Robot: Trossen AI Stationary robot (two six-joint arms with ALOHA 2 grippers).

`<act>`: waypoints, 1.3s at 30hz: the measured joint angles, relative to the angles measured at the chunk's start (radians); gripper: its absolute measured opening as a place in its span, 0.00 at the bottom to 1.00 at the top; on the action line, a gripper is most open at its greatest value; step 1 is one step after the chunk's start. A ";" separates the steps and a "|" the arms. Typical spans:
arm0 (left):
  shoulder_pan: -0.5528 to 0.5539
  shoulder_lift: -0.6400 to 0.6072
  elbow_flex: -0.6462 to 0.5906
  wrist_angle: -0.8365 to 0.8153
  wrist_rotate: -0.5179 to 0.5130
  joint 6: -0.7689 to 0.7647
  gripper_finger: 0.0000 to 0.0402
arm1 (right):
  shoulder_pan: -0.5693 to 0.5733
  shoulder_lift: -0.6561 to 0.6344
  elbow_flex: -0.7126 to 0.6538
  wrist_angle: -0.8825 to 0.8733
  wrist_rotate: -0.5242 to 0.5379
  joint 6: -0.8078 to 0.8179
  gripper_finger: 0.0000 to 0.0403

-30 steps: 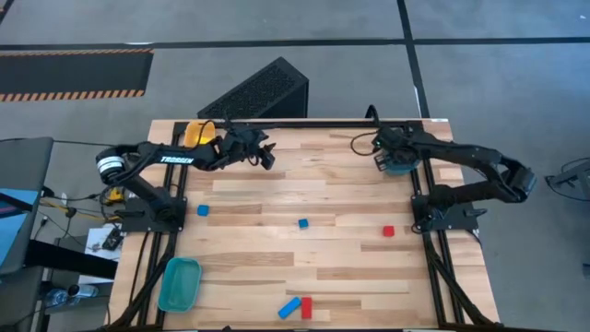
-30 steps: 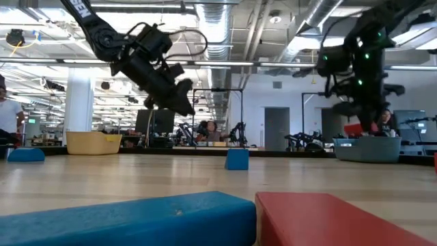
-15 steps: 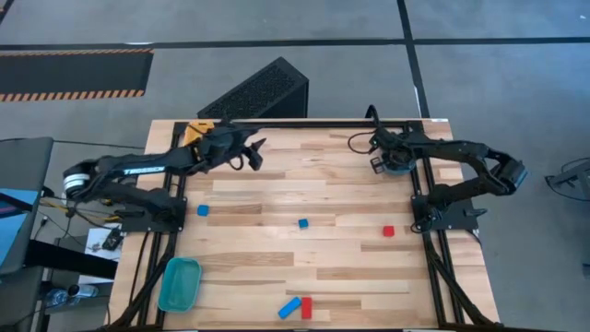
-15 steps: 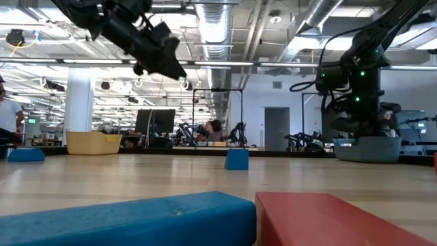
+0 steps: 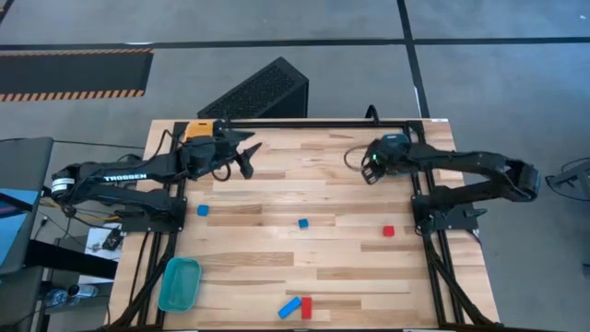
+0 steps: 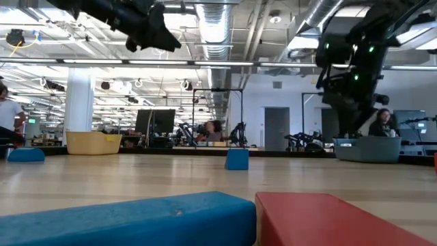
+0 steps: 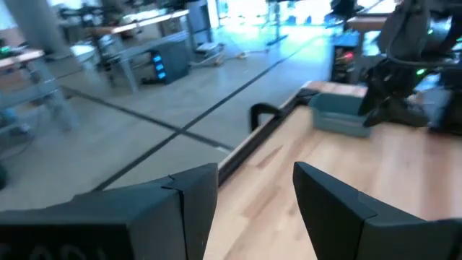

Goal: Sort & place blocks by color
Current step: Put the top red block into the dark blue bin

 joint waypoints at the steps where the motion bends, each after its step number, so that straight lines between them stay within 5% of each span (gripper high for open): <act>1: -0.020 -0.006 0.000 0.000 0.001 0.003 0.43 | 0.049 -0.012 0.000 -0.001 -0.001 0.034 0.47; 12: -0.145 -0.005 -0.001 0.009 0.003 0.125 0.43 | 0.579 -0.063 0.000 -0.161 -0.098 0.548 0.36; 21: -0.139 0.144 -0.001 0.117 0.006 0.278 0.43 | 0.820 -0.064 0.000 -0.258 -0.276 0.787 0.38; 29: -0.142 0.301 0.016 0.482 0.051 0.305 0.43 | 0.970 -0.035 0.000 -0.260 -0.326 0.650 0.47; 39: -0.143 0.307 0.119 0.280 0.191 0.363 0.43 | 1.012 0.155 0.001 -0.249 -0.301 0.380 0.70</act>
